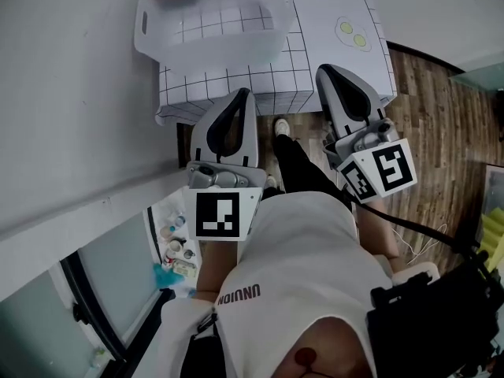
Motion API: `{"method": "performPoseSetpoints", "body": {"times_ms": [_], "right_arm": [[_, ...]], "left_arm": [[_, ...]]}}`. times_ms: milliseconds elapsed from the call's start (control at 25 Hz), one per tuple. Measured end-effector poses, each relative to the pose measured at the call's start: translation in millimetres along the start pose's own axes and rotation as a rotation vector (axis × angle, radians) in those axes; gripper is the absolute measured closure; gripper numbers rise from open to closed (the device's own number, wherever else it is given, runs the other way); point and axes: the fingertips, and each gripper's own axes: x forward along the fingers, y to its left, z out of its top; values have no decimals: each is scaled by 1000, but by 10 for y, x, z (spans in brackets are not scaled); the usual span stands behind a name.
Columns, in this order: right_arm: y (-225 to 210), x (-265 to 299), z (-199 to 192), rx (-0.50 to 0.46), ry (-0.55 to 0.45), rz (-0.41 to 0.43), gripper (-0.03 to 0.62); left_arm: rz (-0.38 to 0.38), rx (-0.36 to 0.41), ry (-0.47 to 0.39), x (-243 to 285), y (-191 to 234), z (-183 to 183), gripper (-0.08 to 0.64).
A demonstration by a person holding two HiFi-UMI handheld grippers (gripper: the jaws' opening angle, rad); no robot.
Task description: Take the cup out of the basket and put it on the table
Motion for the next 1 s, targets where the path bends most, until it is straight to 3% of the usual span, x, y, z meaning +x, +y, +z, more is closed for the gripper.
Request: {"method": "performPoseSetpoints", "body": {"times_ms": [480, 1000], "right_arm": [[-661, 767, 104, 20, -4, 47, 572], [-1068, 1460, 249, 34, -12, 154, 572]], "left_arm": [[29, 19, 6, 882, 241, 210, 546], [120, 44, -1, 1548, 567, 421, 547]]}}
